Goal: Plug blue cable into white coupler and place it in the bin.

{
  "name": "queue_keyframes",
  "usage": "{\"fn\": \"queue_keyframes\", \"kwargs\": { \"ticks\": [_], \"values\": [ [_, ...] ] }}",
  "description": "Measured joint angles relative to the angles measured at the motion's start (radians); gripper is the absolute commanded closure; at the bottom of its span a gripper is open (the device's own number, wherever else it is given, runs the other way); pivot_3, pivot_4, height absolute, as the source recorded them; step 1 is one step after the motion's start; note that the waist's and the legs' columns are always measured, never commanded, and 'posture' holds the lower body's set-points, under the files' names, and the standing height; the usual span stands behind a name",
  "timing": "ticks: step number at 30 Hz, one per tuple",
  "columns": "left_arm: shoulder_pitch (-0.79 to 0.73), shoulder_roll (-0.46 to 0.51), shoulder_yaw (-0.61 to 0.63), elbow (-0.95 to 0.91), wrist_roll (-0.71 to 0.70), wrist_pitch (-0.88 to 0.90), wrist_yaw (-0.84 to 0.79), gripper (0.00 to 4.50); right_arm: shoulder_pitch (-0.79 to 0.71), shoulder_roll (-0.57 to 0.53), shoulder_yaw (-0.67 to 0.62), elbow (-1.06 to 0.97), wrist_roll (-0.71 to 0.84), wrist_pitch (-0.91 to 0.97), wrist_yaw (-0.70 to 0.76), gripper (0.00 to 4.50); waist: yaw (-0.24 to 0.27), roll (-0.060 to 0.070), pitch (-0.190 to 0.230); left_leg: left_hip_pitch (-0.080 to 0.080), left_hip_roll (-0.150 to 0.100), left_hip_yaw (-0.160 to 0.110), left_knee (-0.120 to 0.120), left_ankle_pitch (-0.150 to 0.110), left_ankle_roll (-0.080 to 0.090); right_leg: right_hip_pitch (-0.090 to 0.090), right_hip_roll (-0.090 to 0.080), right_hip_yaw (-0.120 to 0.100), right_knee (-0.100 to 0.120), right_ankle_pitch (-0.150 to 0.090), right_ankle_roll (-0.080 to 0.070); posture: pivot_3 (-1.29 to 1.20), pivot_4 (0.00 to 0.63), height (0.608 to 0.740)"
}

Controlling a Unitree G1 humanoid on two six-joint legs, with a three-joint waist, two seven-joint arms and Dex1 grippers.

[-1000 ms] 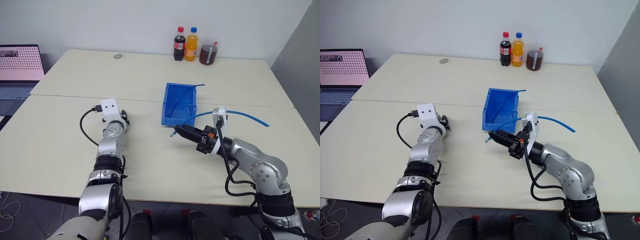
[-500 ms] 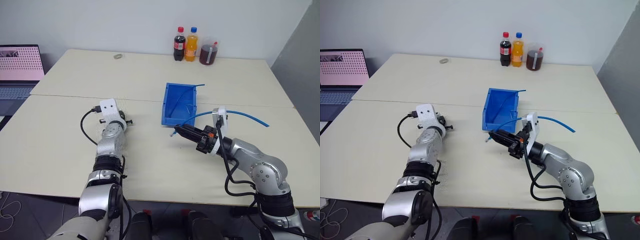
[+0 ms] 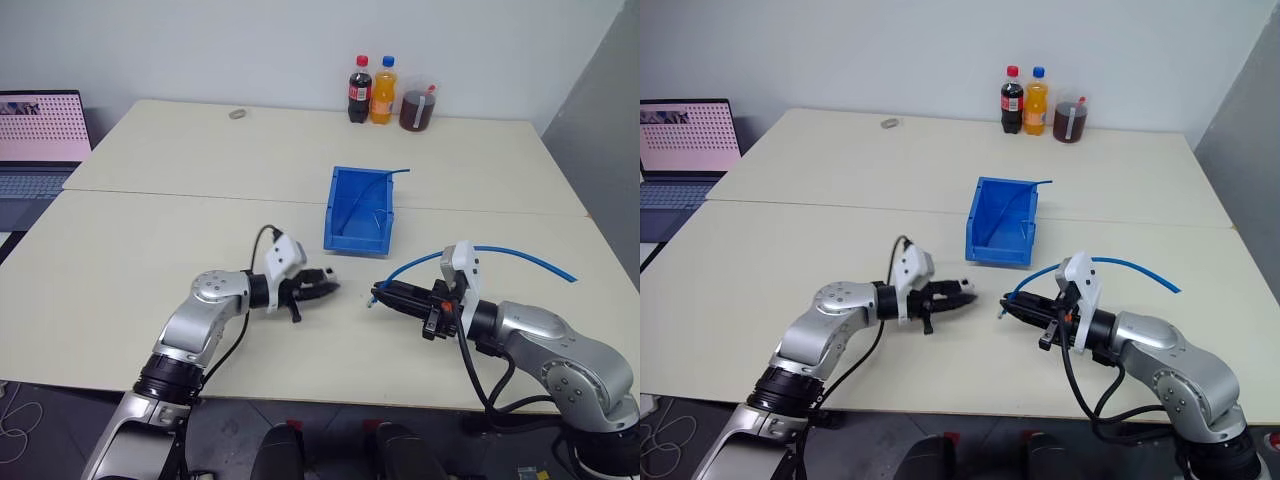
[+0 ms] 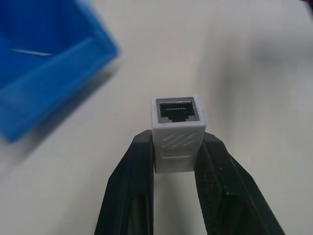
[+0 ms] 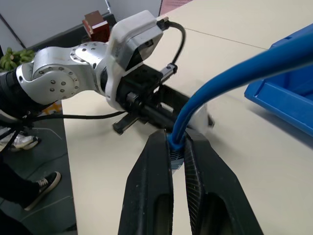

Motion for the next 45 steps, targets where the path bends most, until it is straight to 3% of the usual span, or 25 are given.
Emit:
{"fn": "queue_keyframes", "kwargs": {
  "ticks": [6,16,28,45],
  "values": [
    [-0.077,-0.013,-0.098,0.148,0.084,-0.146,-0.149,3.69,0.0,-0.003,0.033,-0.002,-0.059,-0.037,0.003,4.44,-0.001,0.0,0.0,0.0,0.0,0.0,0.0,0.0,0.0,0.0,0.0,0.001,0.0,0.0,0.0,0.0,0.15,0.74],
    [-0.135,-0.051,-0.132,0.313,0.187,-0.358,-0.2,3.69,-0.082,0.007,0.199,0.086,-0.255,-0.185,0.072,4.44,0.002,0.0,0.0,0.0,0.0,0.0,0.001,0.0,0.0,0.001,0.001,0.0,0.0,0.0,0.0,0.0,0.15,0.74],
    [-0.142,-0.06,-0.128,0.337,0.2,-0.382,-0.214,3.69,-0.119,0.064,0.293,0.271,-0.438,-0.342,0.112,4.44,0.004,0.0,-0.002,0.001,0.0,0.0,0.001,0.0,0.0,0.002,0.001,0.0,0.001,0.0,0.0,0.0,0.15,0.74],
    [-0.126,-0.062,-0.111,0.317,0.197,-0.33,-0.209,3.69,-0.104,0.064,0.327,0.3,-0.568,-0.487,0.155,4.45,0.002,0.0,-0.003,0.005,0.0,0.001,0.001,0.0,0.0,0.003,0.001,0.001,0.005,0.0,0.0,0.0,0.15,0.74]
  ]
}}
